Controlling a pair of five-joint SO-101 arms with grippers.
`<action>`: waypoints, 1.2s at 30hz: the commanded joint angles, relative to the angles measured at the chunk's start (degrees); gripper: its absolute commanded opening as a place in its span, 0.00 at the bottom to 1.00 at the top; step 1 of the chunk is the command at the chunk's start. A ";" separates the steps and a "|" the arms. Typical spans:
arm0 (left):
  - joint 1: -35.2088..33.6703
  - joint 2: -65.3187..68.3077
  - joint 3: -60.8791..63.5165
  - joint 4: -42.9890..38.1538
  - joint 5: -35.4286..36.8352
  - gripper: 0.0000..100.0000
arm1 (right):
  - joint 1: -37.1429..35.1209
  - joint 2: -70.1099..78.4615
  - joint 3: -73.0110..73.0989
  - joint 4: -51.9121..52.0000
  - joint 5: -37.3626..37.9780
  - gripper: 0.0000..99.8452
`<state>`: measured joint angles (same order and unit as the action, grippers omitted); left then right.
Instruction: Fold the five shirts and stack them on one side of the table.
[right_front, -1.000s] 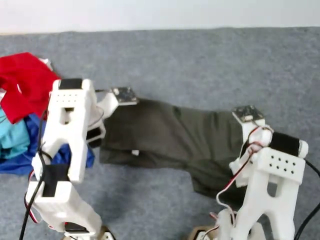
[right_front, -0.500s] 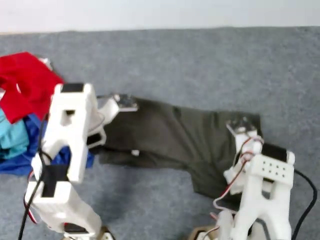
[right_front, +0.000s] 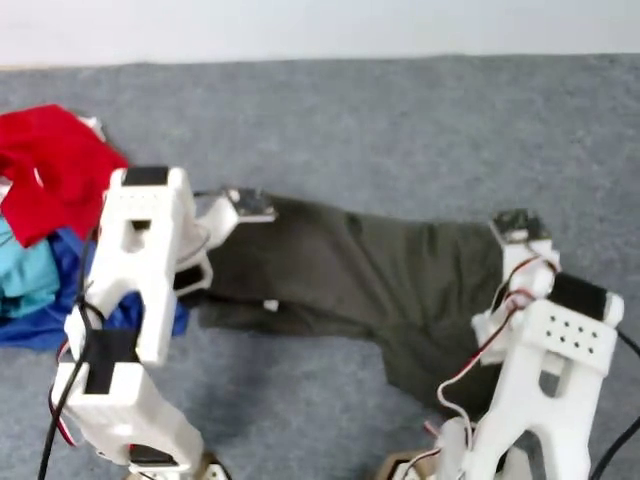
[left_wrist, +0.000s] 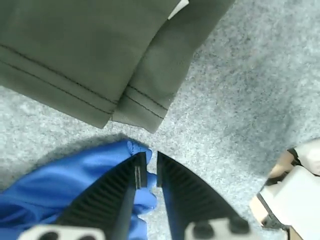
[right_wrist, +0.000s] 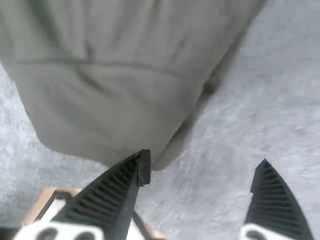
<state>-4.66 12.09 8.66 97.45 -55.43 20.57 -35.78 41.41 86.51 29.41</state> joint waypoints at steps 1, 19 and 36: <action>1.58 -3.16 -2.07 -3.25 3.96 0.05 | 0.66 -1.63 -7.12 0.31 -0.53 0.33; 7.38 8.88 -7.52 -10.90 4.48 0.11 | 10.68 -1.10 -7.82 0.22 -0.18 0.33; 7.74 17.05 -13.05 -5.19 4.48 0.01 | 10.68 -1.54 -7.82 0.57 -0.18 0.33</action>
<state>2.73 29.76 -2.33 91.38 -51.21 30.77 -35.78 36.22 86.68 29.41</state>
